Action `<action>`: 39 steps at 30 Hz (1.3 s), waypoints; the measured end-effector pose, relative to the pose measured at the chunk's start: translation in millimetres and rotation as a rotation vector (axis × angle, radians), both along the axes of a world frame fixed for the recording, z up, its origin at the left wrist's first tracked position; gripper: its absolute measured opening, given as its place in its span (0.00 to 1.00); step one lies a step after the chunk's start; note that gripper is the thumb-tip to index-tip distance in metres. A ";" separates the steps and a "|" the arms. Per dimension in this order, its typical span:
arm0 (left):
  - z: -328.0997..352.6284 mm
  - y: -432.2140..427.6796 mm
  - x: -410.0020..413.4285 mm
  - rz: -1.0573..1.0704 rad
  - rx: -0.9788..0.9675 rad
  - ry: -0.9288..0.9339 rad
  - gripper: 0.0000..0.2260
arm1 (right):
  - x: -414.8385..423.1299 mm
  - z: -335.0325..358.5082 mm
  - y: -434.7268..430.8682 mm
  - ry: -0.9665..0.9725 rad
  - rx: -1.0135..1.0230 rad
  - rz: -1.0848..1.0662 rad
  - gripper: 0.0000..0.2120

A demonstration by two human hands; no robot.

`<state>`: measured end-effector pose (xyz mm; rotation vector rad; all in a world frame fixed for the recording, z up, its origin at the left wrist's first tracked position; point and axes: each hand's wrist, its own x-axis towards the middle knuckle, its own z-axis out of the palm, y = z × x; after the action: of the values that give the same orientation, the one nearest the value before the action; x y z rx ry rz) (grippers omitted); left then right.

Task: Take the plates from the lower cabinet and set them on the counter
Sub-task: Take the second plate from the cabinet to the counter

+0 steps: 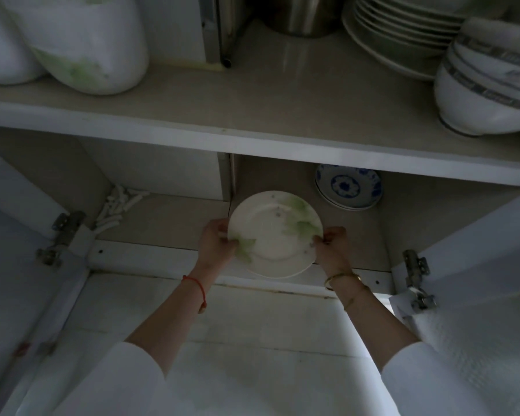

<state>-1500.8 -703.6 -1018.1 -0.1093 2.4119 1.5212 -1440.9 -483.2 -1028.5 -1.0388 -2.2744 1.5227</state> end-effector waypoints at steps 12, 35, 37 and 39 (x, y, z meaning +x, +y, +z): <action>162.8 -48.5 121.6 0.124 0.000 -0.159 0.21 | 120.1 163.8 -42.1 -0.142 -0.158 0.099 0.18; 671.8 -77.7 250.2 0.001 0.137 0.028 0.20 | 278.9 699.5 -73.3 0.085 -0.260 0.012 0.23; 704.2 -72.6 244.4 -0.051 0.162 0.064 0.20 | 281.6 732.5 -68.4 0.151 -0.279 -0.017 0.22; 738.1 -66.3 240.1 -0.120 0.189 0.087 0.20 | 288.2 765.0 -63.8 0.197 -0.286 -0.063 0.20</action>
<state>-1260.6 -769.9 -280.0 0.1418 2.2787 1.7193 -1152.7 -546.9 -263.5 -0.9670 -1.9141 1.8718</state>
